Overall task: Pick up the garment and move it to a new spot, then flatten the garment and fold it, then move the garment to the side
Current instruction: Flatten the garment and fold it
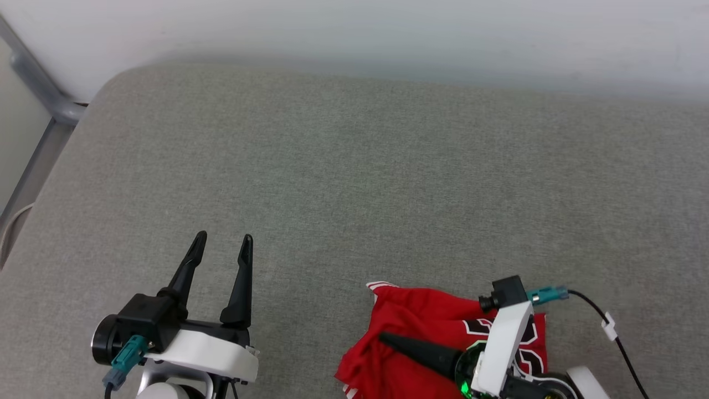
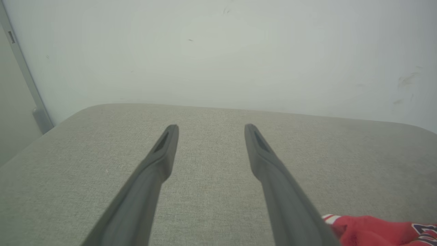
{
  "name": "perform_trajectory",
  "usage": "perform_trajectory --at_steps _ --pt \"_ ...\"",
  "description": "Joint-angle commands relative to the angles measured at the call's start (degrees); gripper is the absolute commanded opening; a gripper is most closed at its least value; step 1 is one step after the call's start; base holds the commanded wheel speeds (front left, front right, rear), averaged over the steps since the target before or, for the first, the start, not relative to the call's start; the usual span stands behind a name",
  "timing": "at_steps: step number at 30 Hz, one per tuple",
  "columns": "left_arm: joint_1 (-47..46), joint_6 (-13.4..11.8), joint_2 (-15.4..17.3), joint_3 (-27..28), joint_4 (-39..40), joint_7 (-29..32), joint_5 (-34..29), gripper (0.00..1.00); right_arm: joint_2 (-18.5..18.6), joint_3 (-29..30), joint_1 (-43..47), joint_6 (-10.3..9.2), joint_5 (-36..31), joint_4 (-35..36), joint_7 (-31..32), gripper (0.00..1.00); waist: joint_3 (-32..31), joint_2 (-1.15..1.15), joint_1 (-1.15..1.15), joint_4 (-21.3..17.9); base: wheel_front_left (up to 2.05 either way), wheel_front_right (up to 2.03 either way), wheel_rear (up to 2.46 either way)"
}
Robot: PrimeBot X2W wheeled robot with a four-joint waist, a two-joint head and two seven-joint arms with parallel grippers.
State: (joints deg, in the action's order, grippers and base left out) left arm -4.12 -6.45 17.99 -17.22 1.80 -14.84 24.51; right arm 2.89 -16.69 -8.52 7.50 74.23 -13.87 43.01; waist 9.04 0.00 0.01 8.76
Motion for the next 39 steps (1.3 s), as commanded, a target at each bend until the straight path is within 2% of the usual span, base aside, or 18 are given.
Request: perform_trajectory --at_steps 1,3,7,9,13,21,24,30,39 --pt "-0.7 0.26 -0.02 0.22 -0.12 -0.38 -0.1 1.0 0.0 -0.15 -1.23 -0.03 0.16 0.83 -0.79 1.0 -0.41 0.0 -0.01 -0.54 0.0 0.0 0.0" --pt "-0.55 0.25 0.06 0.37 -0.37 -0.37 -0.4 1.0 0.35 -0.87 -1.49 -0.03 -0.74 2.83 -2.27 1.0 -1.04 0.0 -0.01 -1.21 0.0 0.0 0.0" --pt "-0.05 0.36 0.25 0.54 -0.35 -0.41 -0.72 1.0 2.16 -0.99 -2.25 -0.03 -5.34 7.27 -9.96 1.0 -2.3 0.0 -0.01 -2.66 0.0 0.0 0.0" --pt "0.36 0.13 0.2 0.69 -0.4 -0.41 -0.85 1.0 4.11 -0.09 -2.87 -0.03 -11.48 7.93 -16.46 1.0 -2.92 0.0 -0.01 -3.36 0.0 0.0 0.0" --pt "1.35 -0.16 0.35 1.24 -0.8 -0.43 -0.89 1.0 3.92 2.92 -3.27 -0.03 -20.52 7.13 -27.21 1.0 -4.2 0.0 -0.01 -4.93 0.0 0.0 0.0" --pt "3.51 -1.78 0.57 2.78 -1.67 -0.45 -1.45 1.0 3.4 12.37 0.64 -0.03 -40.18 7.5 -39.19 1.0 -6.79 0.0 -0.01 -7.43 0.0 0.0 0.0" --pt "4.31 -2.07 0.13 3.33 -2.02 -0.45 -1.35 1.0 3.02 15.35 2.52 -0.03 -47.43 8.52 -41.96 1.0 -7.58 0.0 -0.01 -7.93 0.0 0.0 0.0" --pt "5.87 -1.91 -0.63 4.82 -2.71 -0.45 -2.13 1.0 2.44 18.4 6.93 -0.03 -57.65 12.84 -45.29 1.0 -9.28 0.0 -0.01 -8.23 0.0 0.0 0.0" --pt "9.64 -0.4 -3.03 8.07 -3.24 -0.37 -4.44 1.0 1.03 19.25 14.48 -0.03 -63.83 20.07 -44.48 1.0 -11.55 0.0 -0.01 -8.17 0.0 0.0 0.0"
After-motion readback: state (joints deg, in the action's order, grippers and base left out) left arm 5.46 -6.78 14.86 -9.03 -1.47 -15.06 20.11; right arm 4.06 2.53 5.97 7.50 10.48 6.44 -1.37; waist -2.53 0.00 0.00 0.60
